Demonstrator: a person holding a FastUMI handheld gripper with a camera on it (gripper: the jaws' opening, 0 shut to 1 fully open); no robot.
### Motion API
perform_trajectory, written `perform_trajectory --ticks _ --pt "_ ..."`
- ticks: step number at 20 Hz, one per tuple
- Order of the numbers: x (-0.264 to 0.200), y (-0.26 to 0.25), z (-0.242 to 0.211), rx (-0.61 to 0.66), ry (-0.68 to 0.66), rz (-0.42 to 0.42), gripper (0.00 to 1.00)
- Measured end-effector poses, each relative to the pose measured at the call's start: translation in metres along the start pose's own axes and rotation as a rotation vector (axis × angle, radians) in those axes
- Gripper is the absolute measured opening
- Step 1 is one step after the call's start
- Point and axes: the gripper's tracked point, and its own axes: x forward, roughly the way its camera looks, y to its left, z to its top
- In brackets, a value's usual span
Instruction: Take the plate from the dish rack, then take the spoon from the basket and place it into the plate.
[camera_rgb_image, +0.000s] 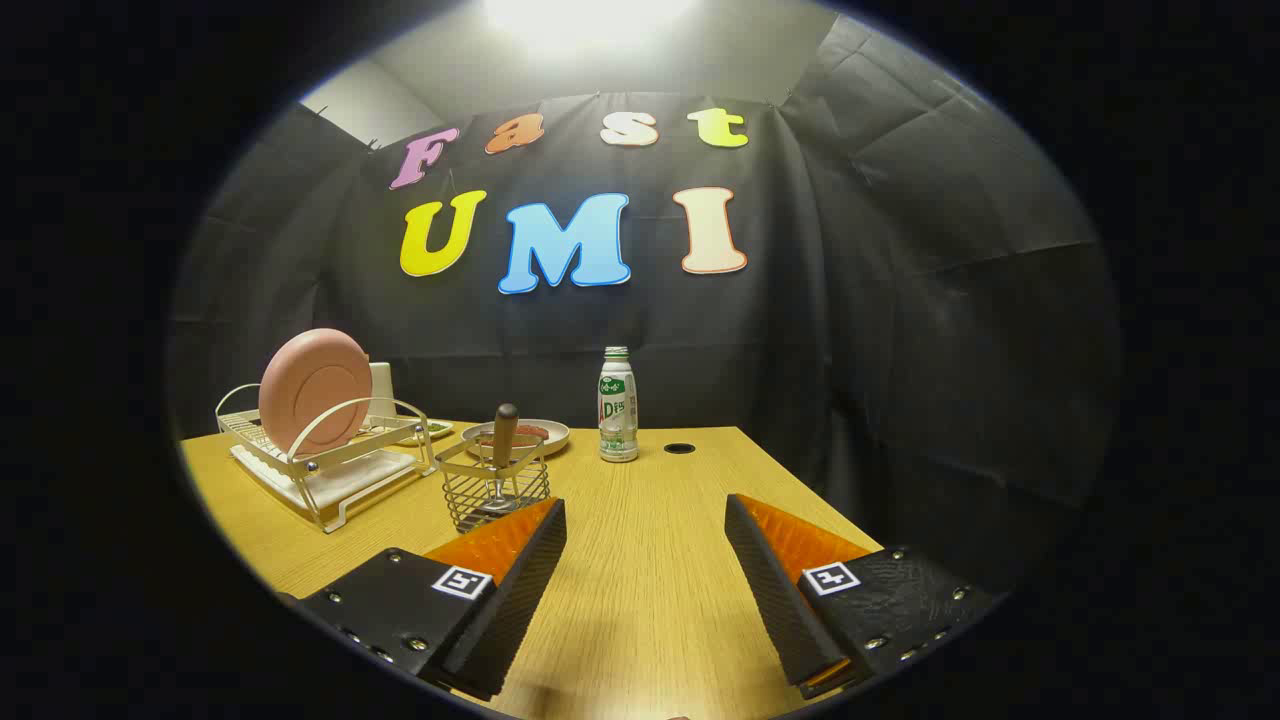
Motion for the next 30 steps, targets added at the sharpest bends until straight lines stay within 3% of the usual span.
perform_trajectory --ticks 6,10,16,23,30 --pt "0.012 -0.001 -0.001 0.008 0.013 0.000 0.97" --pt "0.067 -0.004 0.006 0.041 0.009 -0.001 0.97" --pt "0.097 -0.031 0.043 -0.010 -0.048 -0.087 0.97" --pt "0.046 -0.042 0.101 -0.053 -0.065 -0.155 0.97" --pt "-0.031 -0.014 0.162 -0.074 -0.076 -0.208 0.97"
